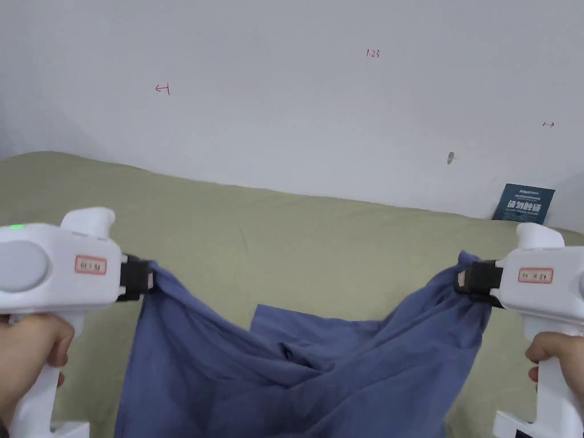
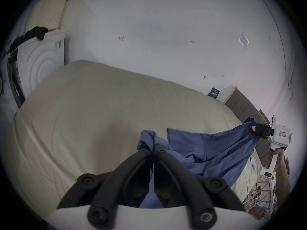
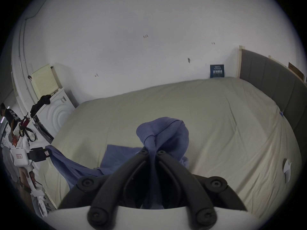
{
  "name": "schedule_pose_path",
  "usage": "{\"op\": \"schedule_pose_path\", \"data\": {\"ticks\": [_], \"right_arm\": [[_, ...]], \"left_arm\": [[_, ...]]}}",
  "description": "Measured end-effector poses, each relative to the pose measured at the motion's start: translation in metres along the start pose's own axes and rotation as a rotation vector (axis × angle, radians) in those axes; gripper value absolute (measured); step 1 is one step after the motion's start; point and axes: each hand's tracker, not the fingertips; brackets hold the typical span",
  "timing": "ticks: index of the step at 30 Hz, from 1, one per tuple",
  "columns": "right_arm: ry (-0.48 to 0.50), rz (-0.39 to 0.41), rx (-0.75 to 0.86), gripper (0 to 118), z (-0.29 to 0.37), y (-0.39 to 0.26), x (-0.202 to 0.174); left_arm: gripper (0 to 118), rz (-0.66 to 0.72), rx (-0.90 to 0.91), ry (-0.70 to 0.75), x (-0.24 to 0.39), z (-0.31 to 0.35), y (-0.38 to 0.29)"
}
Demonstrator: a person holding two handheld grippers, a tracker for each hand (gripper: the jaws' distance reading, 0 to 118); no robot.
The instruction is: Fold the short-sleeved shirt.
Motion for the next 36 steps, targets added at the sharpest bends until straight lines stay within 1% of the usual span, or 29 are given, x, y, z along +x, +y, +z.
{"op": "schedule_pose_path", "data": {"ticks": [5, 7, 11, 19, 21, 24, 28, 34, 36], "right_arm": [[-0.005, 0.059, 0.055, 4, 0.0, 0.036, -0.022], [-0.006, 0.072, 0.063, 4, 0.0, 0.05, -0.029], [-0.019, 0.12, 0.112, 4, 0.005, 0.074, -0.044], [-0.002, 0.149, 0.216, 4, 0.024, 0.129, -0.07], [-0.007, 0.16, 0.257, 4, 0.028, 0.142, -0.077], [-0.015, 0.178, 0.272, 4, 0.029, 0.158, -0.086], [-0.012, 0.183, 0.289, 4, 0.015, 0.176, -0.091], [-0.029, 0.177, 0.294, 4, -0.028, 0.197, -0.095], [-0.035, 0.173, 0.287, 4, -0.047, 0.204, -0.095]], "left_arm": [[2, -0.034, 0.072, -0.008, 0.014, 0.012, 0.041], [2, -0.052, 0.097, 0.007, 0.018, 0.017, 0.056], [2, -0.085, 0.11, 0.017, 0.024, 0.024, 0.089], [2, -0.139, 0.215, 0.044, 0.04, 0.051, 0.15], [2, -0.142, 0.242, 0.035, 0.043, 0.059, 0.163], [2, -0.167, 0.273, 0.051, 0.048, 0.061, 0.179], [2, -0.159, 0.292, 0.051, 0.046, 0.053, 0.197], [2, -0.181, 0.295, 0.105, 0.04, 0.035, 0.214], [2, -0.182, 0.298, 0.128, 0.048, 0.024, 0.228]]}}
